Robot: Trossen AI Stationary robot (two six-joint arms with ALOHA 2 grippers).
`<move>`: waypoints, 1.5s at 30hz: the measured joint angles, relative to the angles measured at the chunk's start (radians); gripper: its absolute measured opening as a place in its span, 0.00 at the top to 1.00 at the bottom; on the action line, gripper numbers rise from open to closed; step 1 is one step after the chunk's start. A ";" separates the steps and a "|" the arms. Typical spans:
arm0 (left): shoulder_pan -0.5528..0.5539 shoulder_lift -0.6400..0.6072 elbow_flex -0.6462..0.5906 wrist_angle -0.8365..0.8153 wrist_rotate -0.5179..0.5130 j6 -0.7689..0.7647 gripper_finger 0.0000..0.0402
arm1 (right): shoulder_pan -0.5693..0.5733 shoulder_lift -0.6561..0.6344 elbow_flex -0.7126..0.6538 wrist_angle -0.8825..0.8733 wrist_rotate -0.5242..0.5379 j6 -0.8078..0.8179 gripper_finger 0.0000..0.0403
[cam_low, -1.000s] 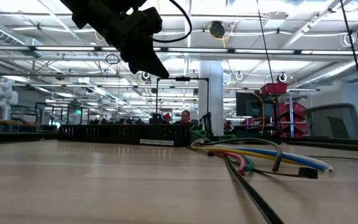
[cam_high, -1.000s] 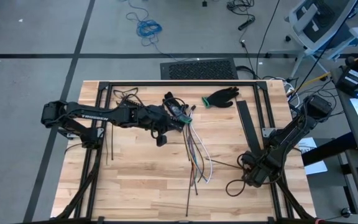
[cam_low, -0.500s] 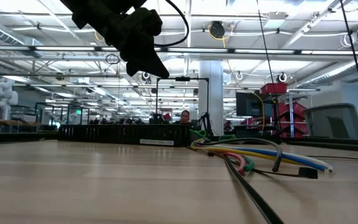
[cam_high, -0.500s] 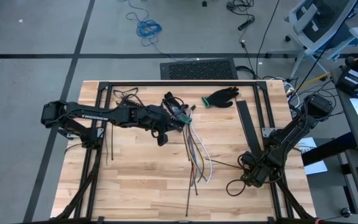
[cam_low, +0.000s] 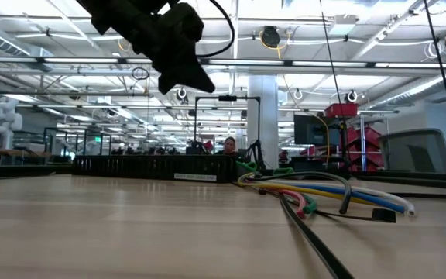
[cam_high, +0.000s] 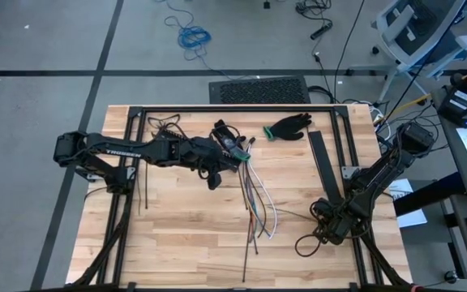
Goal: Ziptie cables
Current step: Insert the black zip tie into the lock head
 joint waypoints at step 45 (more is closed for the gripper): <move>0.122 -0.053 0.307 -0.366 -0.085 0.433 1.00 | -0.222 -0.183 0.401 -0.605 0.240 -0.093 1.00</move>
